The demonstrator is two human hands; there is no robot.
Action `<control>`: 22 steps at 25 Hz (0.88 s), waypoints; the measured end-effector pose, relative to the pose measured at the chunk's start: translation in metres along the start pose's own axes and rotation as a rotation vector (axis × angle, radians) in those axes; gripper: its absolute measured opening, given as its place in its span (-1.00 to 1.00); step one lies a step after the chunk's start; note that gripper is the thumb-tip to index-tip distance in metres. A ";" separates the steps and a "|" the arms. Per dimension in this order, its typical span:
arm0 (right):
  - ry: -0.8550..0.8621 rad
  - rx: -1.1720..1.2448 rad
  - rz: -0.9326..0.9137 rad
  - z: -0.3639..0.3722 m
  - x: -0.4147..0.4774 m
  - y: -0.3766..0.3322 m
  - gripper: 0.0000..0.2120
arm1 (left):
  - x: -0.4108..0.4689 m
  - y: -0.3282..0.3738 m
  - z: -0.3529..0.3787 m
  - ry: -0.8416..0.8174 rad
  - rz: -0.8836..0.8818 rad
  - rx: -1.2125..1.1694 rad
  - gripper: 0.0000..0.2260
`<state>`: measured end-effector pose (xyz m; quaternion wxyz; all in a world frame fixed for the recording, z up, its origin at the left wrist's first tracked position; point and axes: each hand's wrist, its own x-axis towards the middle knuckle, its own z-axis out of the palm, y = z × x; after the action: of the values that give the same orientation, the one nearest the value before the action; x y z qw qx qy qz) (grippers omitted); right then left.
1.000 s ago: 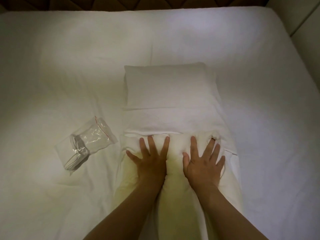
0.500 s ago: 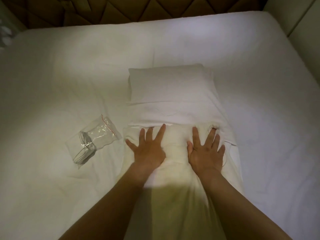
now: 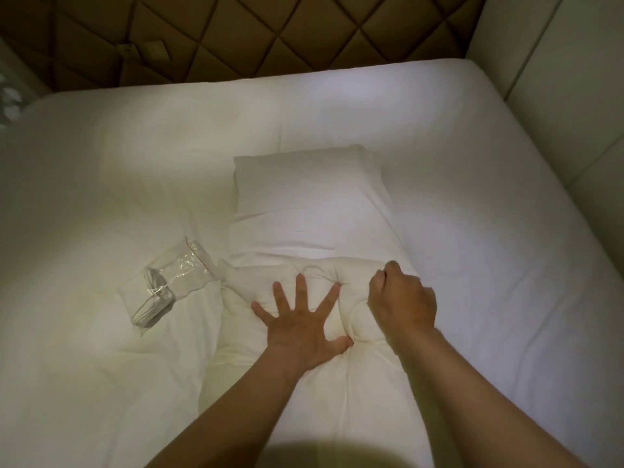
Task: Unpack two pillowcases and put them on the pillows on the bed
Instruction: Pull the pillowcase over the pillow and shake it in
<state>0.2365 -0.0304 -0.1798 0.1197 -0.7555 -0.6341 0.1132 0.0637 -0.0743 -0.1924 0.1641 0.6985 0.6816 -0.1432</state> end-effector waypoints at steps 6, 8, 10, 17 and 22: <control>-0.092 -0.386 -0.287 0.005 0.061 -0.052 -0.73 | -0.003 0.007 0.027 0.124 -0.009 0.135 -0.27; -0.204 -0.370 -0.272 0.023 0.060 -0.062 -0.71 | 0.003 0.005 0.030 0.143 -0.026 0.166 -0.28; -0.258 -0.361 -0.199 0.034 0.067 -0.068 -0.76 | 0.011 0.003 0.035 0.141 -0.023 0.200 -0.28; -0.315 -0.337 -0.413 0.054 0.092 -0.068 -0.81 | 0.000 0.003 0.063 0.269 0.041 0.086 -0.31; -0.613 -0.328 -0.332 0.058 0.101 -0.067 -0.66 | 0.016 -0.002 0.055 0.236 0.036 0.105 -0.32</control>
<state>0.1725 0.0824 -0.2147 -0.1810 -0.5830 -0.7638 0.2099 0.0633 -0.0832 -0.2493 0.0484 0.7302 0.6752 -0.0924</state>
